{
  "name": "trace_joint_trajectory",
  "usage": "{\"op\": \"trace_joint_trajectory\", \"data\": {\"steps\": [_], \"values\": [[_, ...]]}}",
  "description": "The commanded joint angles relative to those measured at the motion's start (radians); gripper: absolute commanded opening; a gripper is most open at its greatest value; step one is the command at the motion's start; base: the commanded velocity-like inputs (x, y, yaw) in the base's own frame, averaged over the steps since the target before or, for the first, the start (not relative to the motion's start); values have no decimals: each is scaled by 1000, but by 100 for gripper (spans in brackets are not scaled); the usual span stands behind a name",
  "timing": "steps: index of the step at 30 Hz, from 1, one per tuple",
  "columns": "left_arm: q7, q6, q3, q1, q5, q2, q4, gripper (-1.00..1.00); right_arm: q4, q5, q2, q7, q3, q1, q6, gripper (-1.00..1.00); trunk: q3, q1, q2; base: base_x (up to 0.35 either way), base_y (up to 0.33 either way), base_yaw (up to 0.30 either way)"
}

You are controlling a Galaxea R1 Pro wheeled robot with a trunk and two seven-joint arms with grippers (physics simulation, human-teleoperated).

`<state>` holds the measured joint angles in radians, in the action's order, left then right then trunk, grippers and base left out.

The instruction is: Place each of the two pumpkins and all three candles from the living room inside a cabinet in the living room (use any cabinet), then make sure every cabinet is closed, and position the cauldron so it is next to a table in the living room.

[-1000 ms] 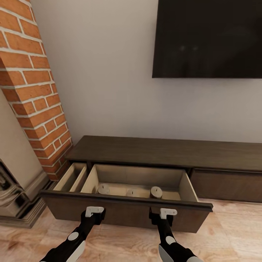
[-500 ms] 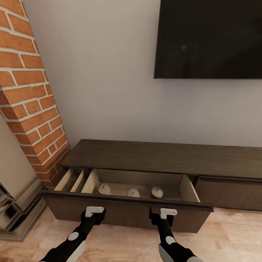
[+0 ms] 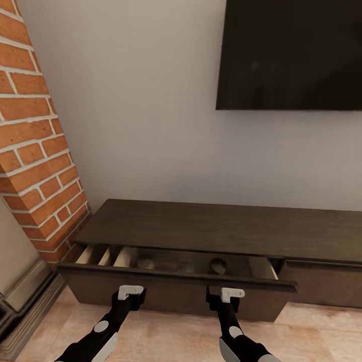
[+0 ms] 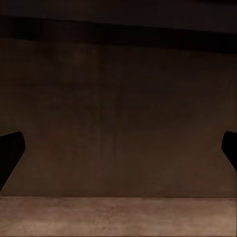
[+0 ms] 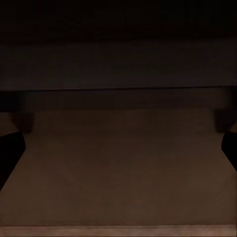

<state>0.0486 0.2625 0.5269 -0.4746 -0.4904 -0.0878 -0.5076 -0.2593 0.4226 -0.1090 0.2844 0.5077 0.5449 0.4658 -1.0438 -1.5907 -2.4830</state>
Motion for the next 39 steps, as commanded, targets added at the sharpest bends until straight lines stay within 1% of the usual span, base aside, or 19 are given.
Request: {"op": "trace_joint_trajectory", "data": {"steps": [1,19,27,39], "values": [[5,4,8,-1,-8,-1,0,100,0,2,0,5,11,1,2,100,-1,0,0,209,0,0],[5,5,8,-1,-8,-1,0,100,0,2,0,5,11,1,2,100,-1,0,0,173,0,0],[5,6,8,-1,-8,-1,-1,100,0,2,0,5,11,1,2,100,-1,0,0,23,0,0],[5,6,8,-1,-8,-2,-2,100,0,2,0,5,11,1,2,100,-1,0,0,-94,0,0]]}}
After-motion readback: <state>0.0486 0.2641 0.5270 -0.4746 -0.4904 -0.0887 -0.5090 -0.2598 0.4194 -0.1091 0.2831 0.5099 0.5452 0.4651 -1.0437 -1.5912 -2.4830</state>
